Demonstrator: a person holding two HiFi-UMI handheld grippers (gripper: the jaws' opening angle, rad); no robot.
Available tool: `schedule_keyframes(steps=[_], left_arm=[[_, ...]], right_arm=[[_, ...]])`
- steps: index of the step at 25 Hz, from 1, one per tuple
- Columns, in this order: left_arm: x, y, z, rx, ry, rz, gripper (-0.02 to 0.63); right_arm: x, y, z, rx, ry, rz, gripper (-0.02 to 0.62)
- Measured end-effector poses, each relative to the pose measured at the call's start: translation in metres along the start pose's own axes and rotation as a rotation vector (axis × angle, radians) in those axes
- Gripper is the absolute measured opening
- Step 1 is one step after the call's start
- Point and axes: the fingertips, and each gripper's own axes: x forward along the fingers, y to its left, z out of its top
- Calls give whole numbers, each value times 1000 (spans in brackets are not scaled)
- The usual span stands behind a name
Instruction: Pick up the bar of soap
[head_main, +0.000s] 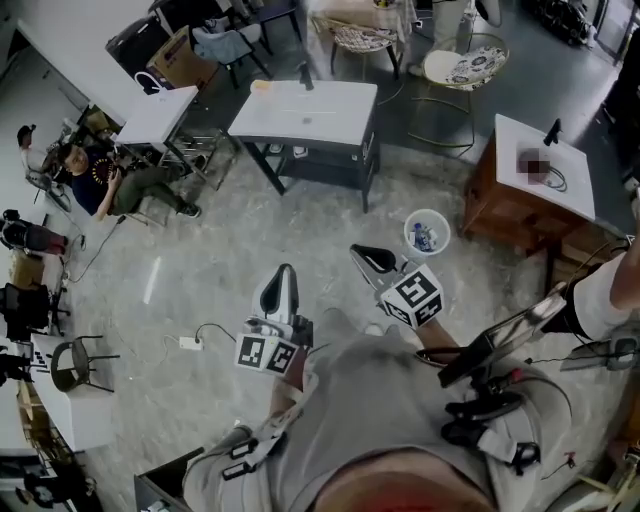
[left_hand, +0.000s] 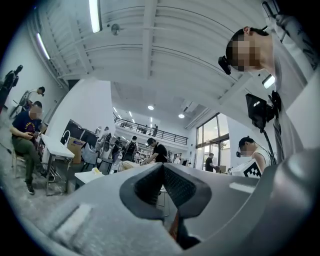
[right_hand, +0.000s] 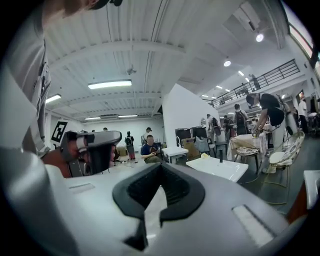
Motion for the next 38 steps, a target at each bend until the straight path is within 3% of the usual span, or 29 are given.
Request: schedule_keyframes(steps=[10,20,38], left_arm=[[10,3,-2,27,-7,17,-3],[25,46,-8,29,-14,63,-3],[100,138,-24,-53,6,-6,-3]], right_arm=[[8,-24,-13,7,25,-2,3],[28,-53,-25,26,61,-44,3],[118,-94,-6,25,83,-97,3]])
